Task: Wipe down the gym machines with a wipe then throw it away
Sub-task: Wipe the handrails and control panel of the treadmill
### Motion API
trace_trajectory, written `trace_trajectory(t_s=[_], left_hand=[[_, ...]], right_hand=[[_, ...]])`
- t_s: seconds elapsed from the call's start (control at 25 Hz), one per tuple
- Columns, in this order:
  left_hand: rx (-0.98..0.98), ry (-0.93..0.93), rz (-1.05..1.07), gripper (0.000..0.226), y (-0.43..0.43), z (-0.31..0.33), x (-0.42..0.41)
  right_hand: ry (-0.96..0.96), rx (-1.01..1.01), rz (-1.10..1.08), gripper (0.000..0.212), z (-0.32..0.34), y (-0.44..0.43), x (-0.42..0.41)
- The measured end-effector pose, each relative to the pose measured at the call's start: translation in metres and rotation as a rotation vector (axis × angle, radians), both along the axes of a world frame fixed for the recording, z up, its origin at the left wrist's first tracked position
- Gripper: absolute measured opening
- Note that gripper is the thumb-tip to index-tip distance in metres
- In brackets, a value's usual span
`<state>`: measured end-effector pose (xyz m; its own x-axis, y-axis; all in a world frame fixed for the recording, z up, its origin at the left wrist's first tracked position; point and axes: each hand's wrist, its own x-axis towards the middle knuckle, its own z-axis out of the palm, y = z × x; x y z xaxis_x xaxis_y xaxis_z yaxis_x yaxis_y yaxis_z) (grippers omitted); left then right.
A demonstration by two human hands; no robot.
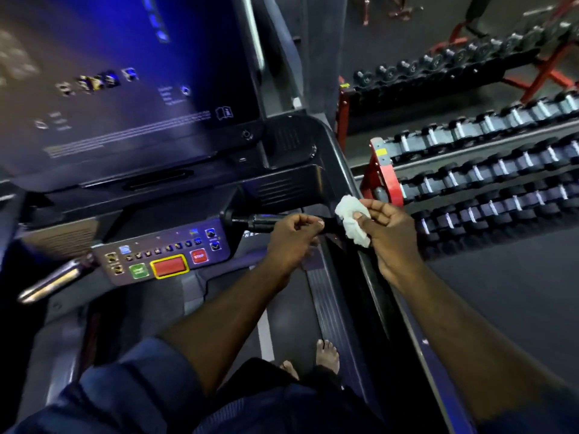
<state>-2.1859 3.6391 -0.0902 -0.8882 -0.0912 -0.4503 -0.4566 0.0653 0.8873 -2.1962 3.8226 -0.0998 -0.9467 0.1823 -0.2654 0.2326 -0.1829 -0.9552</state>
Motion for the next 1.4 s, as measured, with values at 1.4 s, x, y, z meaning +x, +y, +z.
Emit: trace_trajectory(t_s=[1.4], left_hand=[[0.016, 0.363, 0.232, 0.031, -0.368, 0.063, 0.120]], right_hand=[[0.181, 0.130, 0.707, 0.042, 0.091, -0.368, 0.063]])
